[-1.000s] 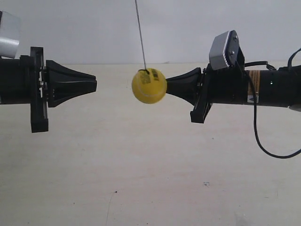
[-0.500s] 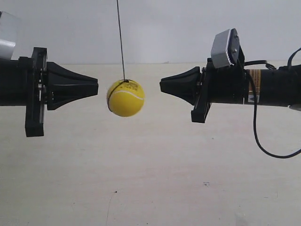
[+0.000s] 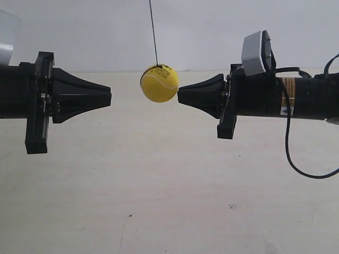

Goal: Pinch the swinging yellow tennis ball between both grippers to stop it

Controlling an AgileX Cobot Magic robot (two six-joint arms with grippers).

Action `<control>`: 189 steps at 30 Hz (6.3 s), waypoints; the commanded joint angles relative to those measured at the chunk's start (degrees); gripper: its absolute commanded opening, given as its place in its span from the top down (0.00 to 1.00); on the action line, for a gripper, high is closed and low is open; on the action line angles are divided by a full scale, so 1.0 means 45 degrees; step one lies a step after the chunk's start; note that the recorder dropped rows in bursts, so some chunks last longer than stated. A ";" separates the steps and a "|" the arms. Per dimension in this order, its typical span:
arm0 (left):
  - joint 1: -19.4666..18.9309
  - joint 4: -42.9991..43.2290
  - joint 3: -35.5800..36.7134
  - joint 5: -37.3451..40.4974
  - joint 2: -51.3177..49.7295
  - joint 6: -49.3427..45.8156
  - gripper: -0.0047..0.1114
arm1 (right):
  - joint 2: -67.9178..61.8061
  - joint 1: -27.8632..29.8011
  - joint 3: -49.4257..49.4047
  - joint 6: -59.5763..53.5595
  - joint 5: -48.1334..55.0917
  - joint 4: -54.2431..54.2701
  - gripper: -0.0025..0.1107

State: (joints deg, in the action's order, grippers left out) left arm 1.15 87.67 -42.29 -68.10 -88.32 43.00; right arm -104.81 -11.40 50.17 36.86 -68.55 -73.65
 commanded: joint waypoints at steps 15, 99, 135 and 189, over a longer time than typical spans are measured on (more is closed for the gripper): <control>0.0046 0.0010 -0.0088 -0.0414 -0.0020 0.0145 0.92 | 0.0021 -0.0379 0.0167 0.0447 -0.0314 -0.0295 0.98; 0.0952 0.0085 -0.0825 -0.0414 -0.1355 0.0348 0.92 | 0.0021 -0.0402 0.0439 0.0887 -0.0314 -0.1344 0.98; 0.1582 0.0157 -0.0825 -0.0176 -0.1359 0.0254 0.92 | 0.0104 -0.0402 0.0439 0.0916 -0.0314 -0.1632 0.98; 0.1582 0.0157 -0.0825 -0.0119 -0.1359 0.0254 0.92 | 0.0808 0.0491 0.0439 0.1748 -0.0314 -0.2703 0.98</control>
State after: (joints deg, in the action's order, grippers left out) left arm 7.92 88.89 -45.62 -69.07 -94.31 44.26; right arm -101.54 -8.88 51.88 44.42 -69.41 -86.02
